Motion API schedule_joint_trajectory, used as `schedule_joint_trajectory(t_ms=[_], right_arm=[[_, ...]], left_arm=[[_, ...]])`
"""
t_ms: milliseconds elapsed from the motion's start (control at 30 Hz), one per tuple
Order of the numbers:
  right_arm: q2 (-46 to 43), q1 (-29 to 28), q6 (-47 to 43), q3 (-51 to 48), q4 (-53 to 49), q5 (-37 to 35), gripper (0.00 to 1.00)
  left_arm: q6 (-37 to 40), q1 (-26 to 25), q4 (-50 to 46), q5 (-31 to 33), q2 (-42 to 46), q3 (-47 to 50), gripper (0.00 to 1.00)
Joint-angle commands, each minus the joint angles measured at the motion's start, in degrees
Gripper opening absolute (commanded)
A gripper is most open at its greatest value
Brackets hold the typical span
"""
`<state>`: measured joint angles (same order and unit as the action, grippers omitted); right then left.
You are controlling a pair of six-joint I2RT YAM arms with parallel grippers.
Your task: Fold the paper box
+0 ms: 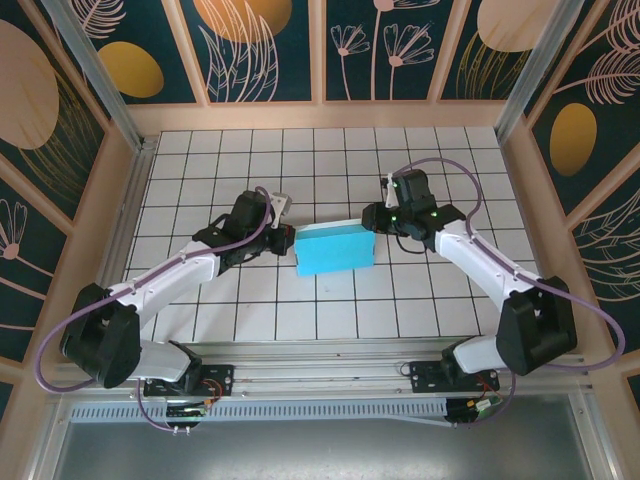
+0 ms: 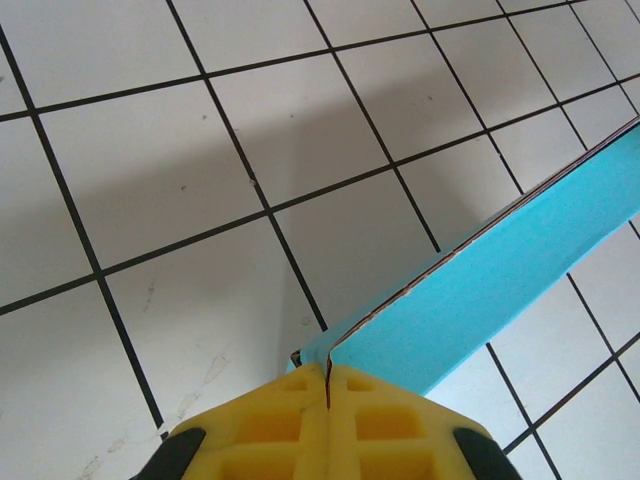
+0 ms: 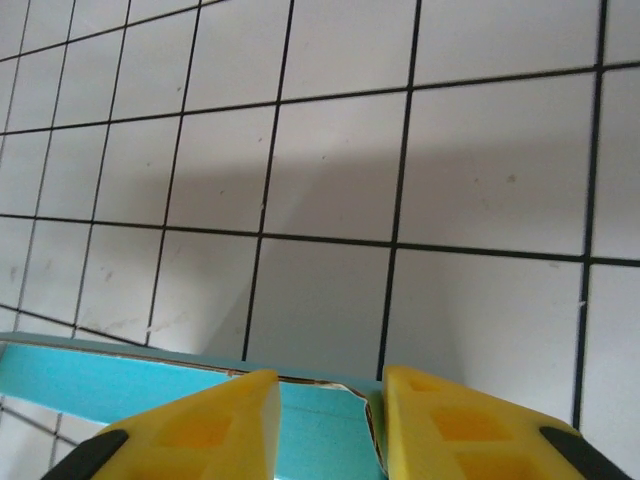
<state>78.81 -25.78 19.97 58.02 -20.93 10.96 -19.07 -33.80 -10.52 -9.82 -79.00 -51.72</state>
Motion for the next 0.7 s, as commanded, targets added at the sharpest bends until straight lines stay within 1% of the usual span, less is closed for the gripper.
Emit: schedule_joint_trajectory(t_ms=[0, 167, 233, 300, 333, 367, 433, 533, 667], right_arm=[[-3.82, -1.15, -5.52, -2.30, 1.32, -5.01, 0.36], [-6.11, -1.09, -11.29, -3.97, 1.62, -7.88, 0.43], [-6.59, -0.91, -12.70, -4.27, 0.96, -8.58, 0.44], [-6.98, -0.23, -14.25, -4.45, -0.06, -7.57, 0.46], [-7.20, 0.27, -14.57, -4.57, -0.44, -7.09, 0.48], [-7.42, 1.10, -15.18, -4.75, -0.92, -5.53, 0.50], [-7.99, 3.56, -16.36, -5.27, -1.12, -1.11, 0.51], [-9.06, 7.84, -18.65, -6.42, 0.24, 5.62, 0.50], [-8.21, 11.27, -23.60, -6.27, 0.90, 11.42, 0.48]], left_arm=[[1.46, -1.15, 2.36, -1.52, 1.43, -0.02, 0.00], [1.76, -1.17, 1.93, -1.34, 1.78, -0.61, 0.00], [1.99, -1.16, 1.66, -1.42, 1.77, -0.89, 0.00], [2.03, -1.17, 1.52, -1.59, 1.61, -1.15, 0.00], [2.05, -1.11, 1.47, -1.67, 1.49, -1.35, 0.00], [2.02, -1.15, 1.55, -1.69, 1.40, -1.36, 0.00], [2.11, -1.17, 1.47, -1.86, 1.30, -1.43, 0.00], [2.12, -1.17, 1.74, -2.31, 1.06, -1.48, 0.00], [2.11, -1.15, 1.48, -2.75, 0.78, -1.78, 0.00]])
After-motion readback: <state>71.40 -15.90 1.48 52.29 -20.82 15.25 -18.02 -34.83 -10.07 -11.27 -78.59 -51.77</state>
